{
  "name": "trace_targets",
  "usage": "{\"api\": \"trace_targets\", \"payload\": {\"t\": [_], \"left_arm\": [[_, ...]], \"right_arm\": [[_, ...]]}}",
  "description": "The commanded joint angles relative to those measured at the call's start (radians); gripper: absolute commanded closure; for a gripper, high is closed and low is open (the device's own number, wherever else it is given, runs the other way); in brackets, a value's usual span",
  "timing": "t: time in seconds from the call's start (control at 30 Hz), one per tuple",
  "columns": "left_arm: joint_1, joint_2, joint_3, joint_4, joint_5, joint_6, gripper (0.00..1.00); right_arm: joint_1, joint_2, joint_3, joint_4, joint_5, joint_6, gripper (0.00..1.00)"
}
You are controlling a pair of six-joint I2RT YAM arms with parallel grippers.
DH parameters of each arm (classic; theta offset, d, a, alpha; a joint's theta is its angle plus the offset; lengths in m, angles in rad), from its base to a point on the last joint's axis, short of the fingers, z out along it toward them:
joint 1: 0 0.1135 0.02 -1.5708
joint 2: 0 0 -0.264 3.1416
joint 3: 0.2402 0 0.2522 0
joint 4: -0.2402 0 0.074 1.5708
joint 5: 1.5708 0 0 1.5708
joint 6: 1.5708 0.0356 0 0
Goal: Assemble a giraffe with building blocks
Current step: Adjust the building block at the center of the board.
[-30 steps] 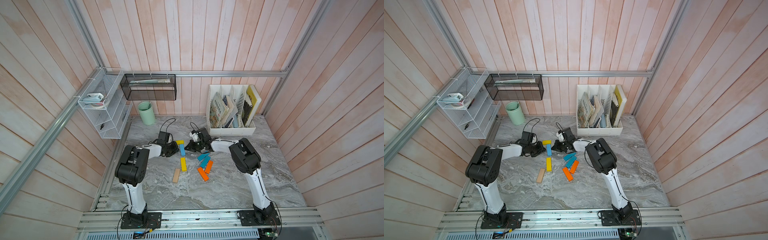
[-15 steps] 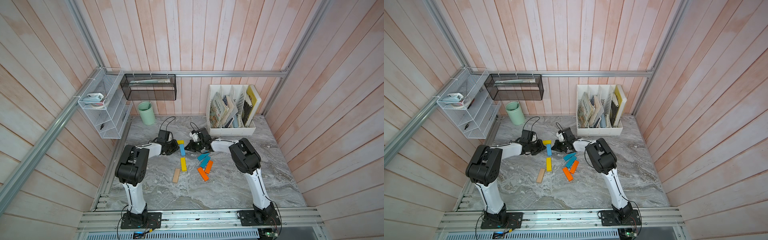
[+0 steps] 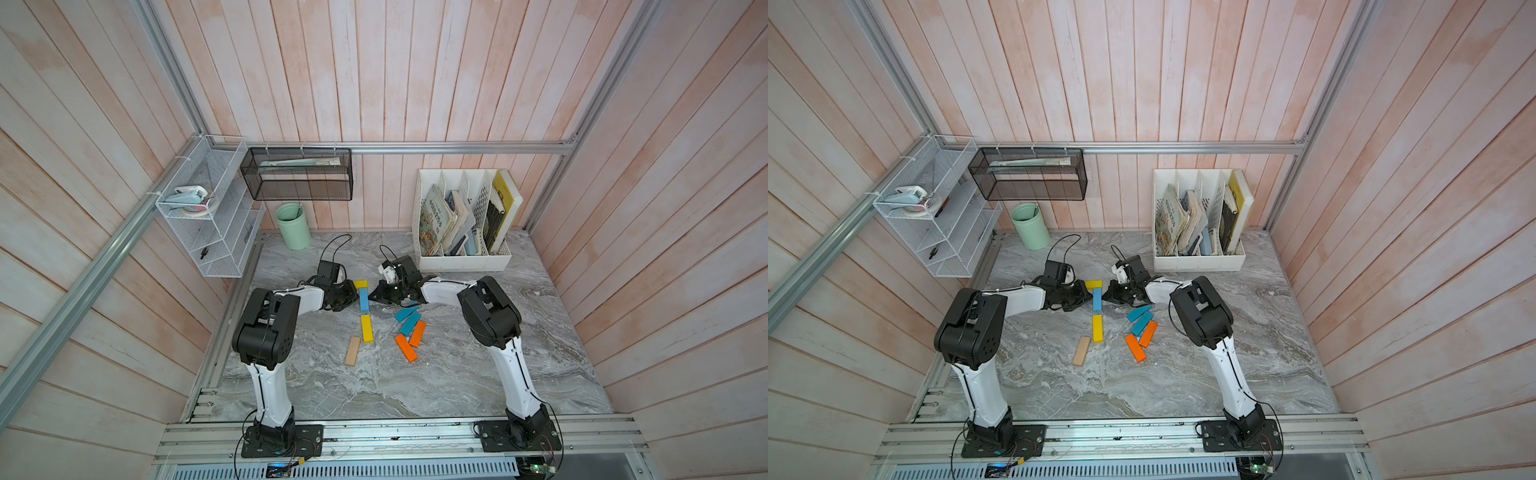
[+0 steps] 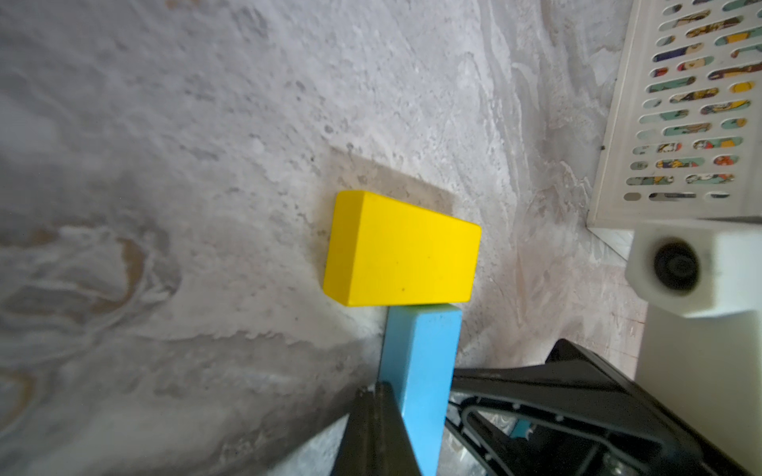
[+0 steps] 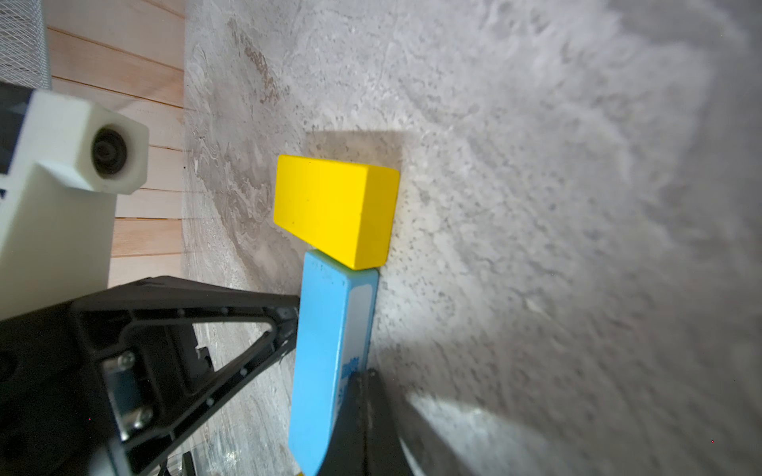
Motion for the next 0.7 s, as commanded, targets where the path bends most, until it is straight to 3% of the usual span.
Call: {"api": "trace_targets", "payload": {"t": [0.0,0.33,0.57,0.67], "left_arm": [[0.003,0.012,0.024,-0.006,0.014,0.003,1.0],[0.02,-0.062,-0.053,-0.044,-0.045,0.019,1.0],[0.001,-0.281,-0.214,-0.078,-0.059,0.026,1.0],[-0.035,-0.391,-0.287,-0.108,-0.063,0.024,1.0]], "right_arm": [[0.009,0.035,-0.005,-0.021,0.009,0.0,1.0],[-0.034,-0.056,-0.13,0.021,0.058,0.004,1.0],[0.004,-0.246,-0.295,-0.074,0.227,-0.102,1.0],[0.045,-0.316,-0.388,-0.064,0.229,-0.107,1.0]]}}
